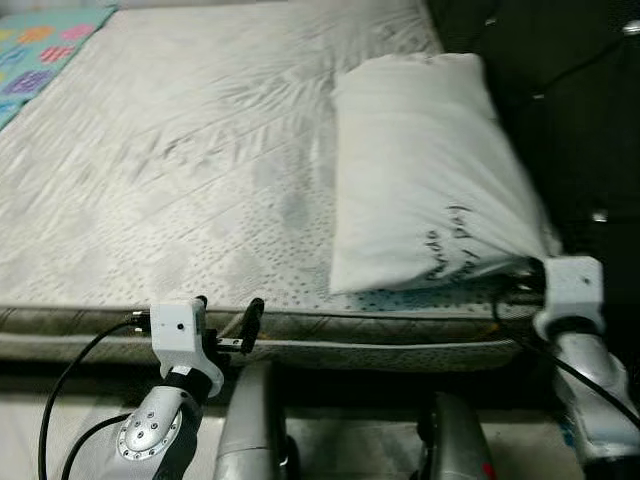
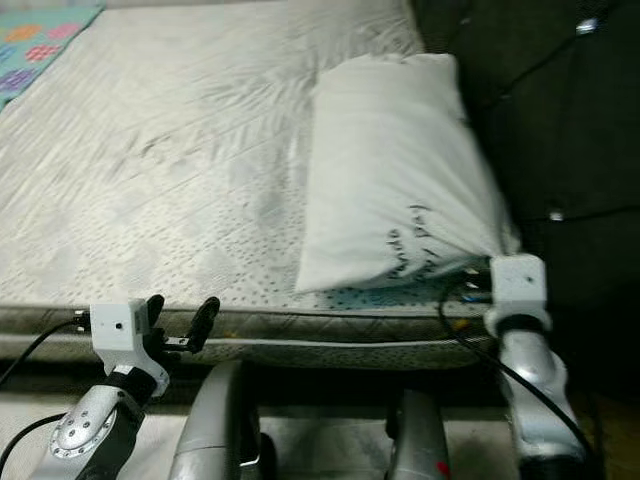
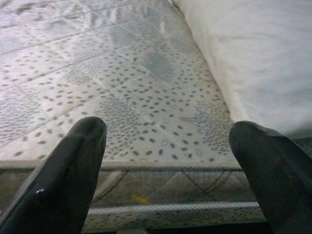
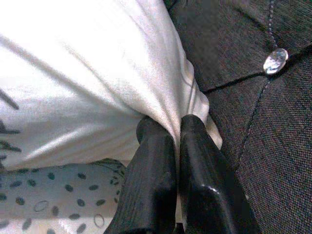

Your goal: Clean up the room

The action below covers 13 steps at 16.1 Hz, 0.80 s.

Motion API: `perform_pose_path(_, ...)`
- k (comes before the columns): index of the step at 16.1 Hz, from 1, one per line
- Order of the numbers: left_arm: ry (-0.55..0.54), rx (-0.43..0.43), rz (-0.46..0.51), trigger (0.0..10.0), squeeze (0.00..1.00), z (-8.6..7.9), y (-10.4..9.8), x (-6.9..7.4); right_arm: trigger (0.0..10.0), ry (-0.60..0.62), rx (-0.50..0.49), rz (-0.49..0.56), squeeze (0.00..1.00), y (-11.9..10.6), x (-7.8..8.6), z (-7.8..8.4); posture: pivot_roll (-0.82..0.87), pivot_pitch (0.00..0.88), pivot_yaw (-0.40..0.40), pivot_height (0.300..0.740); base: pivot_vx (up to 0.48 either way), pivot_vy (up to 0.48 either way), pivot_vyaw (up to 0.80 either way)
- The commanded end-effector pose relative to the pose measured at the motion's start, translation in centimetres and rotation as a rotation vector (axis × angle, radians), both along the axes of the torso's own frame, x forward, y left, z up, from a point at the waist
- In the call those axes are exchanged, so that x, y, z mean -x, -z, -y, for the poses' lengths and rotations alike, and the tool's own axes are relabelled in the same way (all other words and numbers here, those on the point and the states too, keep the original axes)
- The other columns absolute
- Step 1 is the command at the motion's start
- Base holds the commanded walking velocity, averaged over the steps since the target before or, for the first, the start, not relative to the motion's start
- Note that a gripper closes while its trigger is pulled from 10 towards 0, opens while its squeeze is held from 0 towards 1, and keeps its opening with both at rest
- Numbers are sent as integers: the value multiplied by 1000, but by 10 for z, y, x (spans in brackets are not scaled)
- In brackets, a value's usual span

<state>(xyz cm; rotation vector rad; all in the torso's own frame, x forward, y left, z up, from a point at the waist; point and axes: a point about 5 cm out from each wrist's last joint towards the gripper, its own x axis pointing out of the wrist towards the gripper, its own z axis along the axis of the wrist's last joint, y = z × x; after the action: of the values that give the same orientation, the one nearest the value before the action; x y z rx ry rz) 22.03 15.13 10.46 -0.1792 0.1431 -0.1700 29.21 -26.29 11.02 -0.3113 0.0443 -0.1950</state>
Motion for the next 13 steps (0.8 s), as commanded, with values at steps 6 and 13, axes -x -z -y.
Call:
perform_pose_path(6,-32,-8,6,10000,0,-2,3,-5,10000,-133,-145,34,1000,-12,-40,-44,35,91,38,565,0,0,0)
perform_pose_path(13,-37,-2,4,10000,0,0,6,-3,10000,-229,-212,-5,1000,-1,-31,-56,22,95,36,565,0,0,0)
